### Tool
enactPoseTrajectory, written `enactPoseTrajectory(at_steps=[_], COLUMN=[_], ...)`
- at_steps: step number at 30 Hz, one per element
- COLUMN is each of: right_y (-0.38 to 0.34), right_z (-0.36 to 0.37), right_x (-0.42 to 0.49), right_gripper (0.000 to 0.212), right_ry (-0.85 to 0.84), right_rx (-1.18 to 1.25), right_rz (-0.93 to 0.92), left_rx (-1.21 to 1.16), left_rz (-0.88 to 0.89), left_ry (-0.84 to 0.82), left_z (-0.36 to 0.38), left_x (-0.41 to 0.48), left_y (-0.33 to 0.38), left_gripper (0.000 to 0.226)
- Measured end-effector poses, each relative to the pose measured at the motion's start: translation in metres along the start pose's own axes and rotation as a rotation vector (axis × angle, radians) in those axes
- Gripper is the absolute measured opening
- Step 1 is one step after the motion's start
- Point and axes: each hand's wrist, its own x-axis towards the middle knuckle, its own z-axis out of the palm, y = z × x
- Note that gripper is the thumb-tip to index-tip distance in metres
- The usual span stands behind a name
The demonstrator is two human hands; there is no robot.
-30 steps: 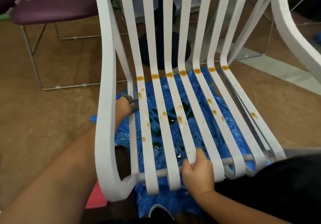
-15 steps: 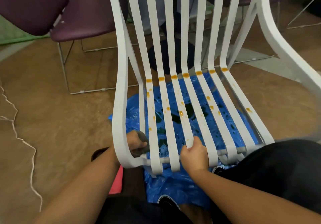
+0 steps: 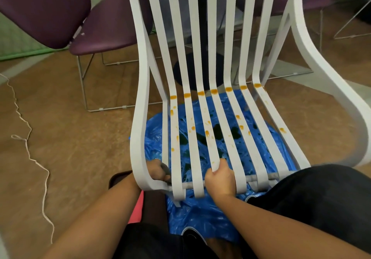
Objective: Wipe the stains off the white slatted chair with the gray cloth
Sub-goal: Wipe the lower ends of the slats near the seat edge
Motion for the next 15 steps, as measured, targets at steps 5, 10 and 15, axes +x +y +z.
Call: enactPoseTrajectory(at_steps=[5, 10, 15], right_y=[0.001, 0.005, 0.009], right_z=[0.002, 0.004, 0.009], right_x=[0.002, 0.004, 0.007], right_gripper=[0.008, 0.005, 0.010], right_ry=[0.004, 0.010, 0.018], right_rx=[-0.006, -0.002, -0.004], right_rz=[-0.002, -0.021, -0.012], left_rx=[-0.109, -0.217, -0.104], left_rz=[0.059, 0.014, 0.005], left_ry=[0.265, 0.375, 0.463], left_z=[0.008, -0.010, -0.043], left_x=[0.009, 0.043, 0.074], left_y=[0.005, 0.017, 0.034], left_gripper=[0.011, 0.005, 0.011])
